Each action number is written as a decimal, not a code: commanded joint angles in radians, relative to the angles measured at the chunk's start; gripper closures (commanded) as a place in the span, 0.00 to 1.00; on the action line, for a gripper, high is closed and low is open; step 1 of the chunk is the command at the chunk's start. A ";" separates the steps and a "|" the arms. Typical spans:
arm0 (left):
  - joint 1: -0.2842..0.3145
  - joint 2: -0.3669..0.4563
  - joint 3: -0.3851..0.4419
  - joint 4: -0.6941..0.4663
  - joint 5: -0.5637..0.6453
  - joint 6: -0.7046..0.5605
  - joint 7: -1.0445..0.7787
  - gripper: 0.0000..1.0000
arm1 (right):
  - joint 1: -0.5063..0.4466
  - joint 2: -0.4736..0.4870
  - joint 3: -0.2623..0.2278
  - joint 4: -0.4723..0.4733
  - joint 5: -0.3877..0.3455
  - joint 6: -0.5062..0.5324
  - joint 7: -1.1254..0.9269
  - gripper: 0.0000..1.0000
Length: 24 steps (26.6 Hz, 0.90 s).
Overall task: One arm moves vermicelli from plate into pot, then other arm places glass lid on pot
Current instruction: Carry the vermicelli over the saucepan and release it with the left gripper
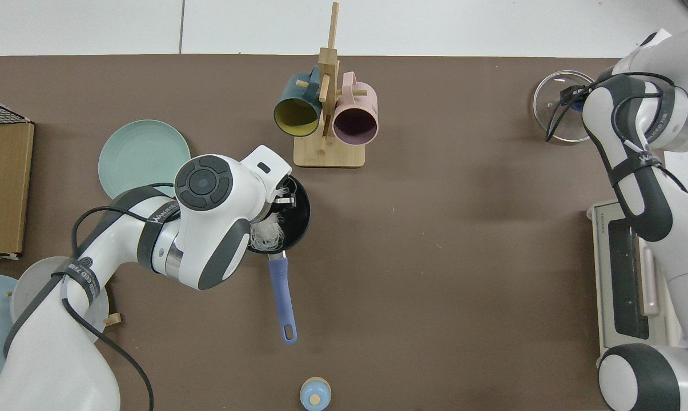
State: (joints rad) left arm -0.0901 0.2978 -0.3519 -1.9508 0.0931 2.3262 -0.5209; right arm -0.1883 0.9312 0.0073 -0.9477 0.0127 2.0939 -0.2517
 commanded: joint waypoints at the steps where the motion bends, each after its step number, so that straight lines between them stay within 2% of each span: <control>1: -0.007 -0.025 0.011 -0.060 0.053 0.068 -0.057 1.00 | 0.026 -0.103 0.003 -0.022 0.001 -0.008 -0.023 1.00; 2: -0.010 -0.025 0.011 -0.060 0.053 0.068 -0.060 0.94 | 0.032 -0.127 0.003 -0.029 0.000 -0.009 -0.023 1.00; 3: -0.011 -0.025 0.011 -0.060 0.053 0.067 -0.061 0.72 | 0.036 -0.143 0.003 -0.043 0.004 -0.012 -0.023 1.00; 5: -0.010 -0.025 0.011 -0.059 0.054 0.068 -0.062 0.00 | 0.038 -0.178 0.006 -0.059 0.004 -0.017 -0.023 1.00; 7: -0.013 -0.025 0.013 -0.056 0.060 0.067 -0.065 0.00 | 0.041 -0.236 0.006 -0.092 0.003 -0.049 -0.021 1.00; 12: -0.005 -0.054 0.011 -0.037 0.068 0.045 -0.062 0.00 | 0.050 -0.409 0.006 -0.177 0.001 -0.221 0.043 1.00; 19: 0.010 -0.106 0.027 0.081 0.065 -0.134 -0.045 0.00 | 0.079 -0.548 0.005 -0.227 -0.003 -0.379 0.078 1.00; 21: 0.018 -0.108 0.031 0.139 0.062 -0.212 -0.033 0.00 | 0.085 -0.604 0.005 -0.281 -0.003 -0.431 0.113 1.00; 24: 0.053 -0.106 0.033 0.203 0.053 -0.290 0.039 0.00 | 0.089 -0.718 0.008 -0.415 -0.003 -0.437 0.176 1.00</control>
State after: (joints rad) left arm -0.0791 0.1962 -0.3209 -1.8469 0.1348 2.1640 -0.5503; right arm -0.1092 0.3905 0.0089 -1.1273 0.0129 1.6559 -0.1681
